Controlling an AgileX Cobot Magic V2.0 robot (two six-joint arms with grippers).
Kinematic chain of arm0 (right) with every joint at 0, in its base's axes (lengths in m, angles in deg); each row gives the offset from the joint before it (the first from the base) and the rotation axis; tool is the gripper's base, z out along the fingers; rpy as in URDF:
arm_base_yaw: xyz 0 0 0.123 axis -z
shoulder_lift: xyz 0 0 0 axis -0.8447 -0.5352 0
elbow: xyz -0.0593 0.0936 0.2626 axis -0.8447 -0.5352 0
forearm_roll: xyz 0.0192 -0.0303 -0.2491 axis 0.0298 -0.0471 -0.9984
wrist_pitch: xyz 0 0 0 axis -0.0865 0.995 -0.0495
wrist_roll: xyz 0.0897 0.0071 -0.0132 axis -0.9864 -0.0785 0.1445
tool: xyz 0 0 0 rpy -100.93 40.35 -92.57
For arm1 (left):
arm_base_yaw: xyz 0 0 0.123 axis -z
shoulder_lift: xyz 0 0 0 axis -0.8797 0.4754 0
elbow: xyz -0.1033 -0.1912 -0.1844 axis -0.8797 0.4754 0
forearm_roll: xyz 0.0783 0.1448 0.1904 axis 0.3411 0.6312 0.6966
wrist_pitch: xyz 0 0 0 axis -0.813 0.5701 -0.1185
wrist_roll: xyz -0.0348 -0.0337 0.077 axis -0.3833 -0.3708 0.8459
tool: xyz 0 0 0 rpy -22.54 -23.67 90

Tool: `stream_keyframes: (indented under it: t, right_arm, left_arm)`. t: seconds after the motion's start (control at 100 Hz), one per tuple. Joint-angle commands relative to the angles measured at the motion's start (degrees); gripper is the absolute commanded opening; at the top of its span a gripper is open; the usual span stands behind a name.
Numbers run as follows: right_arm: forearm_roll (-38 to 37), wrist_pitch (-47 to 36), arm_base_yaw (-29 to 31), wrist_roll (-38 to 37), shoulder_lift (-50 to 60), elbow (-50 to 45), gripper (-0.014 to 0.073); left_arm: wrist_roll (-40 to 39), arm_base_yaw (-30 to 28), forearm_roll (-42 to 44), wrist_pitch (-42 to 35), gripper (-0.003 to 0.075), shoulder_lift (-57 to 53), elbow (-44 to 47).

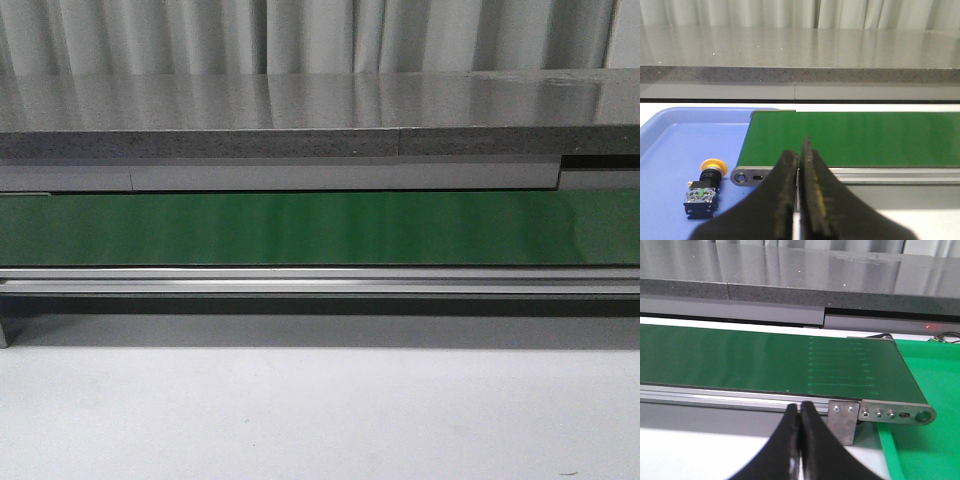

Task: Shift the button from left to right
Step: 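Move the left gripper toward the yellow push button in the blue tray, then lower the open left gripper over the yellow push button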

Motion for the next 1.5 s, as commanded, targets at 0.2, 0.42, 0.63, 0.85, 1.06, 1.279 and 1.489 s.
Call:
stream_keyframes:
  t: [0.2, 0.42, 0.63, 0.85, 1.06, 1.279, 1.489]
  right_arm:
    - [-0.6, -4.4, 0.0, -0.1, 0.9, -0.1, -0.0067]
    - [-0.6, -4.4, 0.0, -0.1, 0.9, -0.1, -0.0067]
    - [-0.6, -4.4, 0.0, -0.1, 0.9, -0.1, -0.0067]
    - [-0.6, -4.4, 0.0, -0.1, 0.9, -0.1, -0.0067]
    - [-0.6, -4.4, 0.0, -0.1, 0.9, -0.1, -0.0067]
    - [-0.6, -4.4, 0.0, -0.1, 0.9, -0.1, -0.0067]
    - [-0.6, -4.4, 0.0, -0.1, 0.9, -0.1, -0.0067]
  left_arm:
    - [0.0, -0.1, -2.7, 5.9, 0.0005, 12.0, -15.8]
    - [0.0, -0.1, -1.6, 19.6, 0.0005, 21.6, -30.3]
    - [0.0, -0.1, -1.6, 33.3, 0.0005, 30.6, -39.9]
    - [0.0, -0.1, -1.6, 37.9, 0.0005, 36.6, -41.2]
    - [0.0, -0.1, -1.6, 37.8, 0.0005, 39.3, -41.2]
    - [1.5, -0.1, -1.4, 37.2, 0.0006, 40.4, -41.2]
    - [2.1, -0.1, -1.4, 37.2, 0.0146, 40.4, -41.2]
